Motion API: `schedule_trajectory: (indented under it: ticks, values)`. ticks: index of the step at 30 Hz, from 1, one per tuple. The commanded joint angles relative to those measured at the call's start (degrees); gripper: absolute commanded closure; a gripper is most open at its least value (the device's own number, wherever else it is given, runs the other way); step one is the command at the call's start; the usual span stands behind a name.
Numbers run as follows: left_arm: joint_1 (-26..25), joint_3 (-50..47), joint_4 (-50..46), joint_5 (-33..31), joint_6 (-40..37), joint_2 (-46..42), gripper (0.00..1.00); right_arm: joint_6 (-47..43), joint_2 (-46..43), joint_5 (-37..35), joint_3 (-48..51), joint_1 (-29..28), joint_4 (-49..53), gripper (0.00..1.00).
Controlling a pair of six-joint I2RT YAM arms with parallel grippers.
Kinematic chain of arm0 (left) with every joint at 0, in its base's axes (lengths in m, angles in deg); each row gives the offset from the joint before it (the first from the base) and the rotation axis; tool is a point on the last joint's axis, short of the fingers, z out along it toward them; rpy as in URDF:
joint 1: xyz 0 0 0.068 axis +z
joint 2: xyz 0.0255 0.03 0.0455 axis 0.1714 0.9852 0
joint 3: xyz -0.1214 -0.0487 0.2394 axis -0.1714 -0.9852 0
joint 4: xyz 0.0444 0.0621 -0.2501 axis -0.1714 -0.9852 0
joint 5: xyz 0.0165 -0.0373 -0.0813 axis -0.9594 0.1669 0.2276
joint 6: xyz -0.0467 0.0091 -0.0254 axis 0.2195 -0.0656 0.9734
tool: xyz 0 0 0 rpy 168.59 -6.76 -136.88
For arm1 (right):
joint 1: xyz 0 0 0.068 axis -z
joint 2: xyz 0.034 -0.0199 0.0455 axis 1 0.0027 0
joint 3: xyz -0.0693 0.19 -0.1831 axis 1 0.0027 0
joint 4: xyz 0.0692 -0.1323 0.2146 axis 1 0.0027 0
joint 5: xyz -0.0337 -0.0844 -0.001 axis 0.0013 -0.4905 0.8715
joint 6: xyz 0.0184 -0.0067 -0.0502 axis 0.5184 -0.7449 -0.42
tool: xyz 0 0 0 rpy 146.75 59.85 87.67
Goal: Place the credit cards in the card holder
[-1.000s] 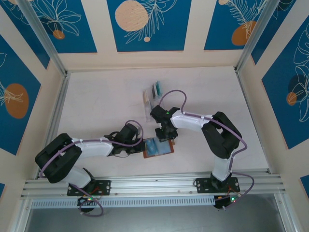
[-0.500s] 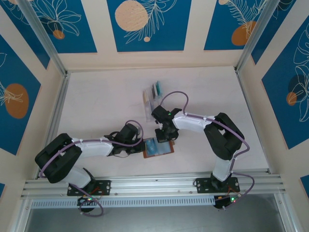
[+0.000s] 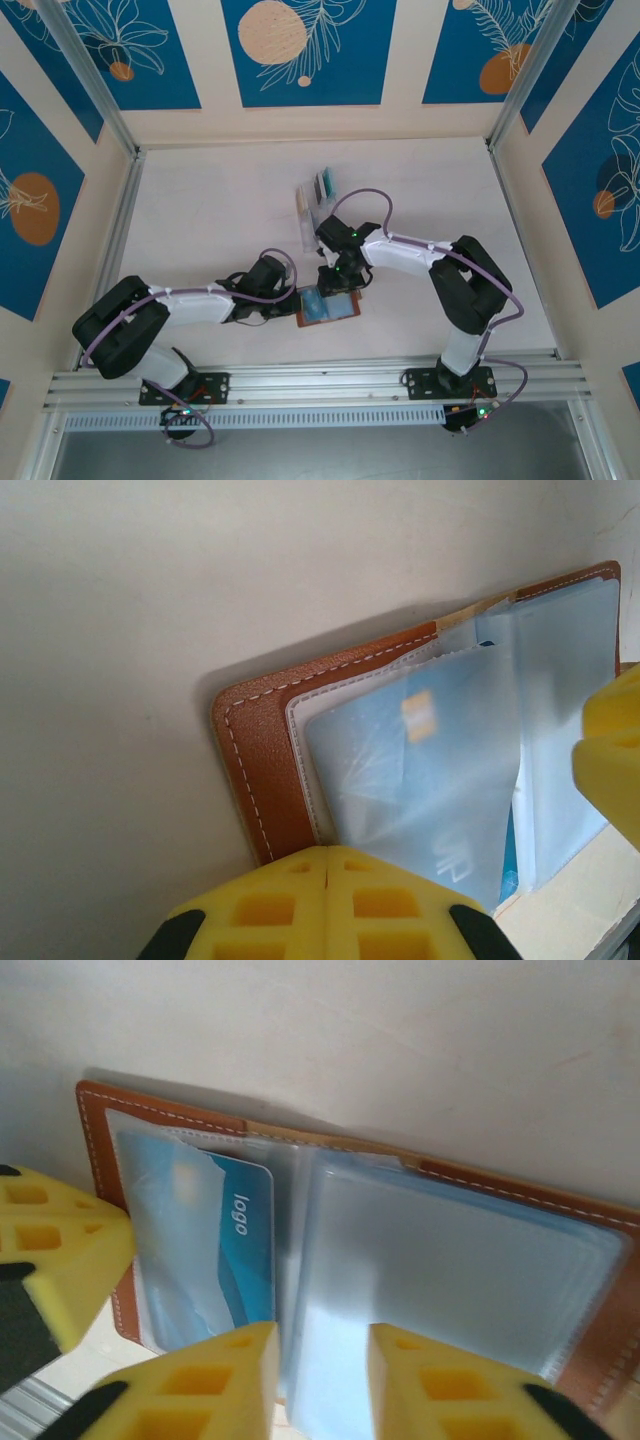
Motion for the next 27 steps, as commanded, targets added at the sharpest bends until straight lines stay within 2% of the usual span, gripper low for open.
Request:
schedule_trajectory:
  ticks: [1, 8, 12, 23, 27]
  values:
    - [-1.05, -2.14, -6.43, -1.42, -0.68, 4.12, 1.00, -1.31, -1.43, -5.58, -1.18, 0.31, 4.28, 0.66]
    - [-1.02, -2.60, -6.19, -1.67, -0.33, 3.65, 1.00, -4.30, 3.86, -10.47, -5.38, 0.40, 6.33, 0.66]
    - [-1.03, -2.73, -6.28, -1.72, -0.29, 3.53, 1.00, -4.82, 4.94, -10.91, -5.69, 0.48, 5.66, 0.66]
    - [-1.02, -2.66, -6.37, -1.70, -0.33, 3.63, 1.00, -0.86, 7.22, -12.27, -1.07, -0.22, 3.53, 0.60]
    - [-1.02, -2.38, -6.11, -1.51, -0.42, 4.26, 1.00, 0.90, 8.04, -10.16, 0.64, -1.21, 2.17, 0.69]
